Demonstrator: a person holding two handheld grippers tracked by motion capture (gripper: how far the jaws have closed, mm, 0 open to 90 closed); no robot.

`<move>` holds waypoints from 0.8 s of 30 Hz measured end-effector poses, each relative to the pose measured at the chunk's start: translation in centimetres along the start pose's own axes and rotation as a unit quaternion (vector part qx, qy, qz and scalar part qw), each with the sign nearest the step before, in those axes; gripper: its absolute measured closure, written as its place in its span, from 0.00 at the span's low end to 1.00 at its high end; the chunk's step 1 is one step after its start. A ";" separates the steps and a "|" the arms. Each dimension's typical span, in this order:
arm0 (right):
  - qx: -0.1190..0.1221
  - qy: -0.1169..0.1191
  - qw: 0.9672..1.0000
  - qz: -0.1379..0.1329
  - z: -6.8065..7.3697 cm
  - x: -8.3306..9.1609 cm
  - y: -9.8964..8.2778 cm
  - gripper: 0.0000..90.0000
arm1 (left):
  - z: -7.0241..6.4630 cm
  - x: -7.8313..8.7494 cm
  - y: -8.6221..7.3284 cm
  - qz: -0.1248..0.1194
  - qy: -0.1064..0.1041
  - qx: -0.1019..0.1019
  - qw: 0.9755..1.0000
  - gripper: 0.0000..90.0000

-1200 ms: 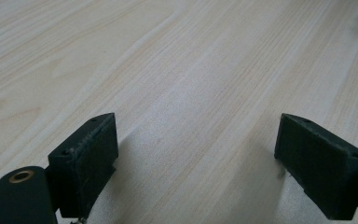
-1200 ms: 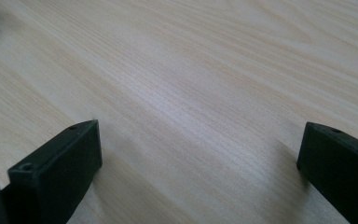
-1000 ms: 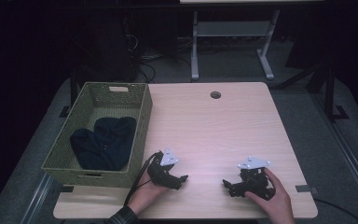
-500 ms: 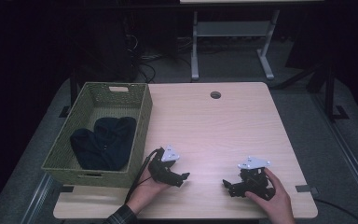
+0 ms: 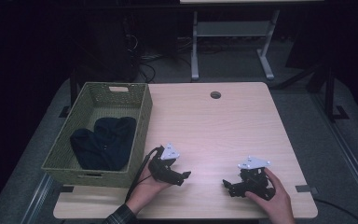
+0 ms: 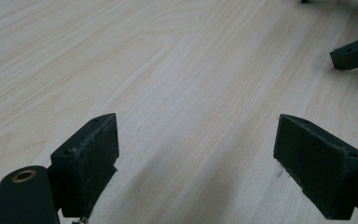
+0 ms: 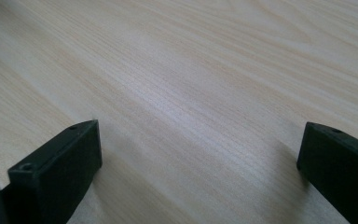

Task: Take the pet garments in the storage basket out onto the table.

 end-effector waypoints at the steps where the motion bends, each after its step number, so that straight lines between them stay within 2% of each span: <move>1: 0.000 0.000 1.000 0.000 0.0 0.0 0.0 0.00 | 0.0 0.1 0.1 0.001 -0.002 0.002 1.000 0.15; 12: 0.001 0.001 1.000 0.000 0.0 0.0 0.0 0.00 | 0.6 0.8 0.9 -0.009 -0.002 0.015 1.000 0.15; 20: 0.001 0.001 1.000 0.000 0.0 0.0 0.0 0.00 | 0.8 1.4 1.4 -0.020 -0.012 0.030 0.999 0.15; 24: 0.001 0.001 1.000 0.000 0.0 0.0 0.0 0.00 | 0.9 1.6 1.6 -0.015 -0.011 0.025 1.000 0.15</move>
Point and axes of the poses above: each handheld gripper's, and its own axes: x roughly backward along the jaws, y roughly out of its top, z roughly to its left, the point moved 10 cm from there along -x, roughly forward along the jaws
